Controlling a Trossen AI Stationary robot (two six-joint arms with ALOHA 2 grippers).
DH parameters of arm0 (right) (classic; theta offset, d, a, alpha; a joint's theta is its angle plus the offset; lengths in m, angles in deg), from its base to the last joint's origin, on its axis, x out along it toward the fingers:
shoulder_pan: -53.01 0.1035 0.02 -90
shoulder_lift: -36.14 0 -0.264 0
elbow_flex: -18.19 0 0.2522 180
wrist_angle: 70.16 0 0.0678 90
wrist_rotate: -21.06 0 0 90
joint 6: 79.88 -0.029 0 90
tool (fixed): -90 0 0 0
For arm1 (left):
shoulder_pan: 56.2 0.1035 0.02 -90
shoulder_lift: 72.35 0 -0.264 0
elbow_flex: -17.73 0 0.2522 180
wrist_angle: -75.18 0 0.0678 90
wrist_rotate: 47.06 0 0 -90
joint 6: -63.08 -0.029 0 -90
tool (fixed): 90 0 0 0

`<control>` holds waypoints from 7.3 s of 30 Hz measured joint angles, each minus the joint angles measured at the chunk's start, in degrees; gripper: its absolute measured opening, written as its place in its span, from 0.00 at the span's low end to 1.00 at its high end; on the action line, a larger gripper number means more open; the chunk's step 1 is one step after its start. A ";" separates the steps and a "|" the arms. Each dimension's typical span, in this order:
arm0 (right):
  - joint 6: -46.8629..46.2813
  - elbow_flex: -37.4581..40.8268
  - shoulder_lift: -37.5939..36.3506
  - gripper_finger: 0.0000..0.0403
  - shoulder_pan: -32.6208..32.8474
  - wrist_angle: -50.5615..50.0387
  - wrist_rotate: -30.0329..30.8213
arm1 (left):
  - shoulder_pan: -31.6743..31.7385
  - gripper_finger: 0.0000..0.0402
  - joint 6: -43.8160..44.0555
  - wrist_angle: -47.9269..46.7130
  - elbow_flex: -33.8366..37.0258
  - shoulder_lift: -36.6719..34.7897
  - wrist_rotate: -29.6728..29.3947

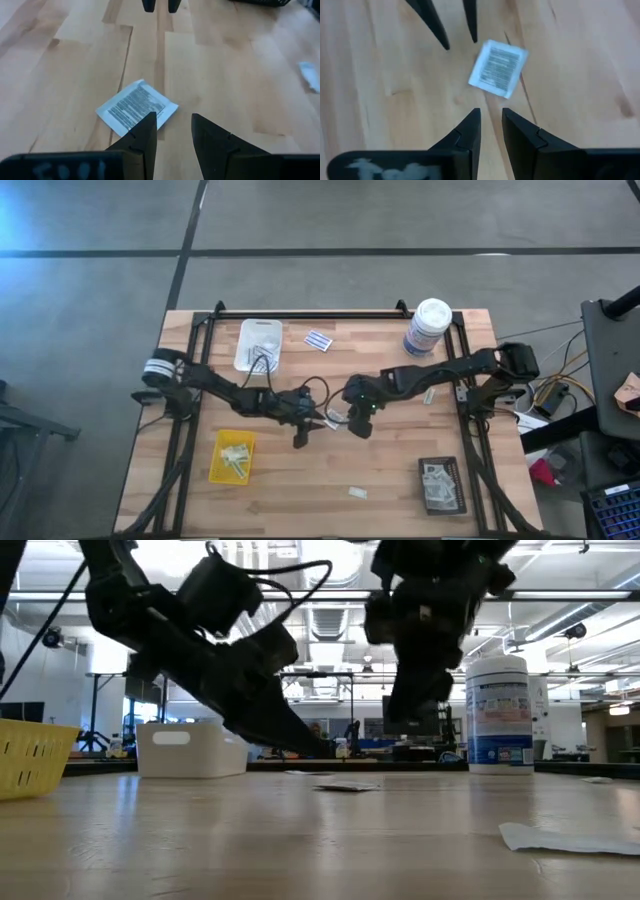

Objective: Pick & Place First Aid Supplies
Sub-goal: Put the towelette pack into the black bin, then put the blue bandage into the white bin

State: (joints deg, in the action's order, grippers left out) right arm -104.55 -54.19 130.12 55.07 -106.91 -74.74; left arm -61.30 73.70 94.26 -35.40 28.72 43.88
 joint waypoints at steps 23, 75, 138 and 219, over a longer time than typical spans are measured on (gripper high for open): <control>-16.01 12.47 -0.01 0.21 -0.62 25.36 4.79 | -0.02 0.29 2.69 -1.11 -3.64 8.01 -4.71; -25.45 11.22 10.99 0.16 -0.89 31.98 -2.64 | -0.02 0.29 1.31 -0.71 -3.40 8.43 -4.63; -42.79 11.15 -23.48 0.02 26.95 -13.76 -4.60 | 0.00 0.29 -3.72 -11.45 -1.63 -6.76 -7.47; -84.69 13.84 -29.12 0.32 51.17 -23.45 4.74 | 0.30 0.29 -8.44 -9.81 -1.69 -6.76 -8.12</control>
State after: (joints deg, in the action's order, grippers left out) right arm -189.24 -40.34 101.00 106.24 -130.36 -69.99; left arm -61.00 65.26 84.44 -37.09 21.95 35.76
